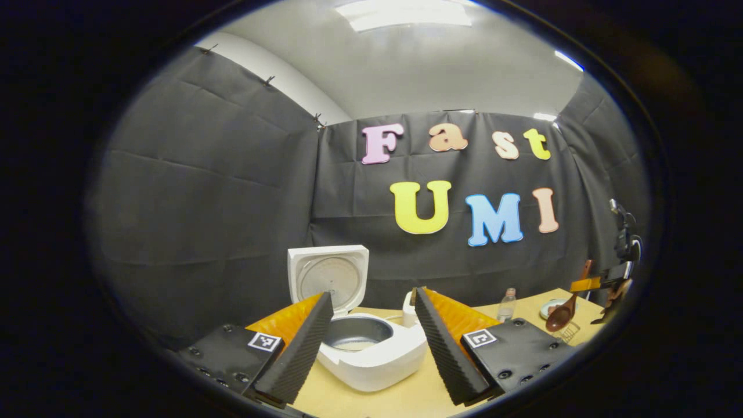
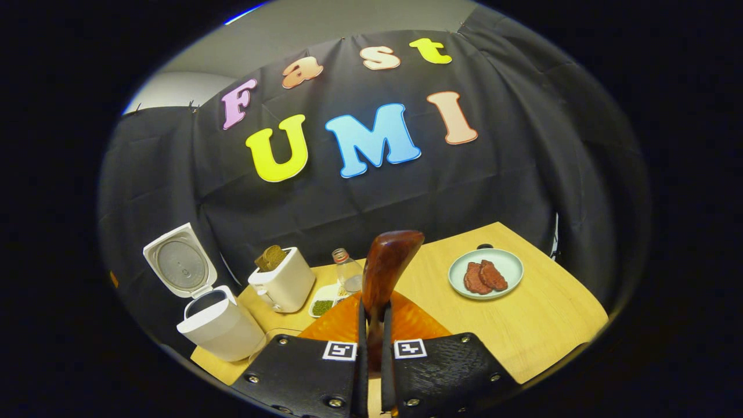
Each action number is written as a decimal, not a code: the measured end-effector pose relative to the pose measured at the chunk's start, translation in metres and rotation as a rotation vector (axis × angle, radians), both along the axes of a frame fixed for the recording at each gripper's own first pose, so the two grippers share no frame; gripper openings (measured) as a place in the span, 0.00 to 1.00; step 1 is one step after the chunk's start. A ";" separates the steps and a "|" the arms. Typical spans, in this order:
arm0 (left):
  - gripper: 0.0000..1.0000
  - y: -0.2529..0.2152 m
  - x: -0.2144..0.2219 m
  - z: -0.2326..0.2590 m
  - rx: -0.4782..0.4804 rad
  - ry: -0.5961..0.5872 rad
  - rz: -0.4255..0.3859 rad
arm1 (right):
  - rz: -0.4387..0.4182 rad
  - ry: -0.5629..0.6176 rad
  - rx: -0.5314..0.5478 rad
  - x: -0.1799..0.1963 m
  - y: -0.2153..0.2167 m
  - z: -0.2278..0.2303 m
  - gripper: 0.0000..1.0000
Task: Close the left gripper, press the button to open the rice cooker; take a wooden spoon from the chopstick holder with the right hand, scoop a spoonful of rice and pour it into the rice cooker, then put the wooden spoon back into the chopstick holder.
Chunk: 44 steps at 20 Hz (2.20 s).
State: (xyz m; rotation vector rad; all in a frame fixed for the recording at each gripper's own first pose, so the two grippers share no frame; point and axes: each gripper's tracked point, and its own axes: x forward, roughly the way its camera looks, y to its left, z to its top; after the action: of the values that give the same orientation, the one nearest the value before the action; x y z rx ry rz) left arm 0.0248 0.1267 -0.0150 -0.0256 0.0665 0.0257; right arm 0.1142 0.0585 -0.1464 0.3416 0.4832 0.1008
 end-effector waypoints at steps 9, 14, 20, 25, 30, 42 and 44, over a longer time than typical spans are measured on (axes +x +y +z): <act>0.98 0.035 0.004 -0.008 0.011 0.016 0.006 | 0.088 0.012 -0.041 0.001 0.067 -0.030 0.09; 0.98 0.048 0.002 -0.017 0.003 0.048 0.012 | 0.144 0.009 -0.142 0.001 0.096 -0.064 0.09; 0.98 0.058 0.003 -0.024 0.029 0.062 0.005 | 0.181 -0.009 -0.261 0.008 0.117 -0.098 0.09; 0.98 0.062 0.001 -0.028 0.026 0.067 0.004 | 0.224 0.009 -0.321 0.007 0.134 -0.123 0.09; 0.98 0.062 -0.002 -0.031 0.030 0.073 0.000 | 0.259 0.046 -0.255 -0.005 0.160 -0.130 0.09; 0.98 0.066 -0.005 -0.028 0.029 0.068 0.011 | 0.193 0.222 0.142 -0.028 0.189 -0.125 0.09; 0.98 0.063 -0.005 -0.026 0.029 0.065 0.010 | 0.142 0.264 0.242 -0.029 0.185 -0.127 0.09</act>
State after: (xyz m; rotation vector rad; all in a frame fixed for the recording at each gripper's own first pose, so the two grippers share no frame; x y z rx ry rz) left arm 0.0201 0.1902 -0.0413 0.0038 0.1305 0.0376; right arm 0.0852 0.2432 -0.2736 0.5613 0.7596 0.2553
